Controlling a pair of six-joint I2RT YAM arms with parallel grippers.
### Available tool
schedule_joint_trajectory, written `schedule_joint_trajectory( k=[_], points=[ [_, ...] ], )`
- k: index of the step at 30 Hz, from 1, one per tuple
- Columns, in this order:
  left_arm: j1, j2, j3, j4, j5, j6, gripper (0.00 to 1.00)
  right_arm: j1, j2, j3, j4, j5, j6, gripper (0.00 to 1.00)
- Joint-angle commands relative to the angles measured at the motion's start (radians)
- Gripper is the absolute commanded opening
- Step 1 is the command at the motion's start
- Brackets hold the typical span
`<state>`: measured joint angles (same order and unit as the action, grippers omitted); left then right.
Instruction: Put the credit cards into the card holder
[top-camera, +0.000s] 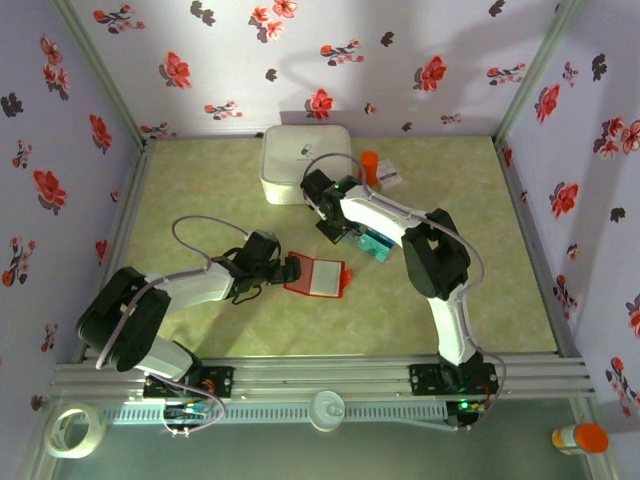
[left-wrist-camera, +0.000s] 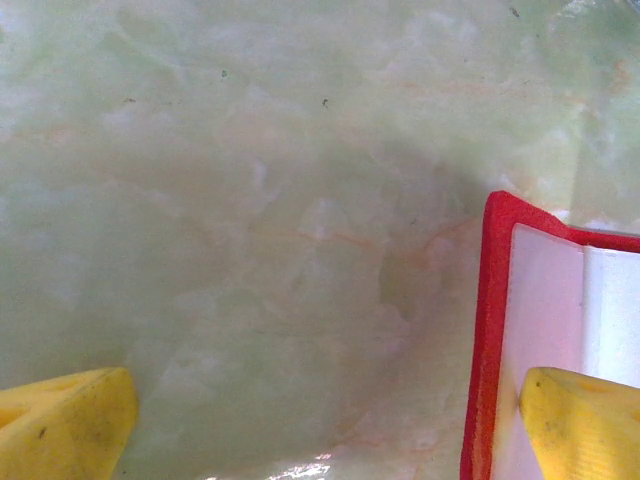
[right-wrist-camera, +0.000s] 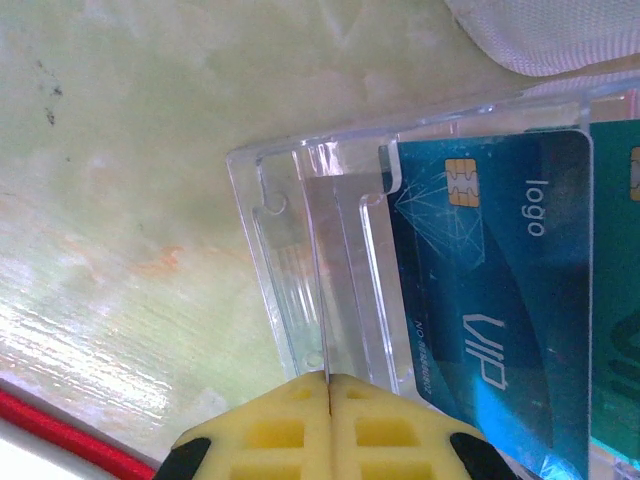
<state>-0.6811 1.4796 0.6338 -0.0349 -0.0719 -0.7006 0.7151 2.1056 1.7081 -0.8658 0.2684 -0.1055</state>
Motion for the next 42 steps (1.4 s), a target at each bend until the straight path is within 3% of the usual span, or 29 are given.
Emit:
schedule_joint_trajectory(
  k=[1,14,20,30,42],
  points=[
    [-0.003,0.013,-0.021,-0.028,-0.003,-0.004,1.00,-0.006,-0.057,0.023,-0.036,-0.027,-0.017,0.00],
    [-0.001,-0.048,0.041,-0.139,-0.021,0.064,1.00,0.008,-0.209,0.037,-0.015,-0.145,0.100,0.00],
    [-0.003,-0.036,0.070,-0.224,-0.060,0.105,1.00,0.008,-0.367,-0.159,0.162,-0.300,0.292,0.00],
    [-0.042,0.016,0.056,-0.250,-0.076,0.087,1.00,0.016,-0.580,-0.655,0.710,-0.560,0.701,0.00],
    [-0.063,-0.022,-0.001,-0.244,-0.118,0.003,1.00,0.050,-0.533,-0.745,0.815,-0.589,0.785,0.00]
  ],
)
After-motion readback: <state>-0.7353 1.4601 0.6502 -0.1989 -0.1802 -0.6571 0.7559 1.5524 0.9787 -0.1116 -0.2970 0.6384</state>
